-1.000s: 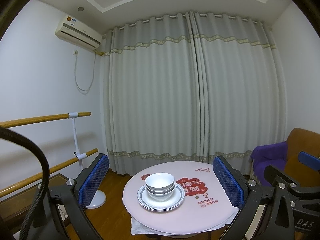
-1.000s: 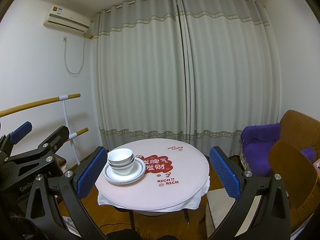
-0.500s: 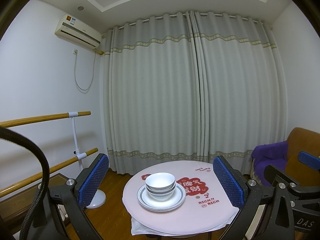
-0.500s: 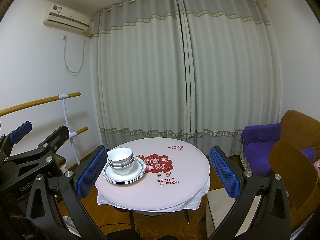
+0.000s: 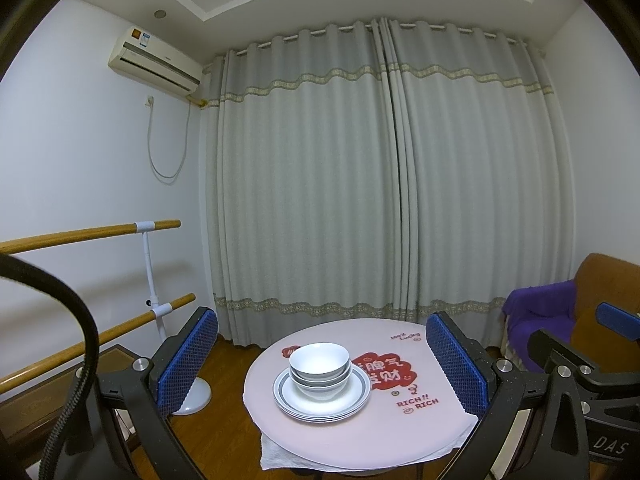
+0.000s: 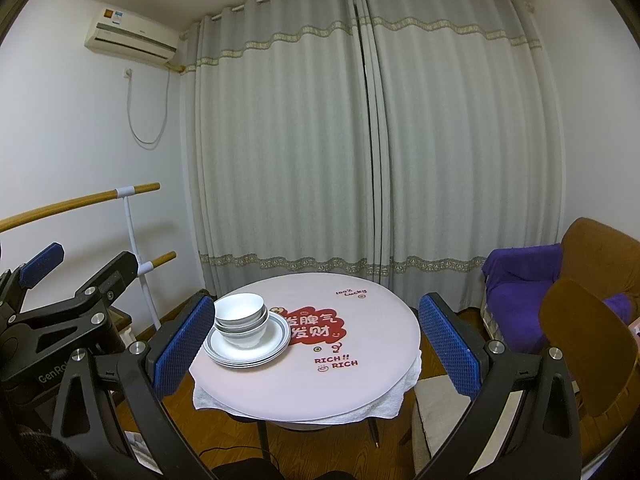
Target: Organize plates and bowls
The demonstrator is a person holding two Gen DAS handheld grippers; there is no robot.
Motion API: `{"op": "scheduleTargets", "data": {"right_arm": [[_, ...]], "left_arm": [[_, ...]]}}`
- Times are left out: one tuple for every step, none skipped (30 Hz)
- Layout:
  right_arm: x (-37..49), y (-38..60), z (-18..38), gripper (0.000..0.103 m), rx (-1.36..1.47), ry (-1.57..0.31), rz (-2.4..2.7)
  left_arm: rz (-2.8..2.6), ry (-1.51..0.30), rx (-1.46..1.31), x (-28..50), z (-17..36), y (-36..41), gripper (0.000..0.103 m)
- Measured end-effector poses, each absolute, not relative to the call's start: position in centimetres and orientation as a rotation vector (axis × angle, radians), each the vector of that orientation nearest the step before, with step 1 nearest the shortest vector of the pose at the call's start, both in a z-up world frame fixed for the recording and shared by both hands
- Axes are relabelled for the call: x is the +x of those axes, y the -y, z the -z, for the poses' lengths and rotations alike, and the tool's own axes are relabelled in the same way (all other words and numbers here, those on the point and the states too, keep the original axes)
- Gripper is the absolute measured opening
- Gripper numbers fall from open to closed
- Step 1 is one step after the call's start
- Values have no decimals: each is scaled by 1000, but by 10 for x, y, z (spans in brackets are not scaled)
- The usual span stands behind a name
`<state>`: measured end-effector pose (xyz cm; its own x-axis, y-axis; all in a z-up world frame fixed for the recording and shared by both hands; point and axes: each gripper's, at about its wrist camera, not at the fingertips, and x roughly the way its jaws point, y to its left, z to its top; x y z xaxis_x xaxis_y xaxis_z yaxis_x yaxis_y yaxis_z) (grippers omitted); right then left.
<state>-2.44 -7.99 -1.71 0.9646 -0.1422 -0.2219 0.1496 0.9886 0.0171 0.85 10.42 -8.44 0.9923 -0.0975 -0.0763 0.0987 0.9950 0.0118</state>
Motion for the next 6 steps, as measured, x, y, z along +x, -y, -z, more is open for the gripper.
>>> {"op": "scheduleTargets", "data": {"right_arm": [[-24,81,18,103,35,-223,148],[-24,81,19,103,36,-223,147],[-23,82,19,103,36,-225,147],[-23,83,20,103,38,-226,146],[-22,84,21,103,39,-226,146],[-22,84,21,103,41,-226,146]], "left_arm": [[98,-76,16,8,85,-103,102],[98,-76,18,9,84,-103,102],[98,-76,19,9,84,-102,102],[97,-77,19,9,85,-102,102],[96,-75,20,10,84,-102,102],[95,-74,20,10,85,-101,102]]}}
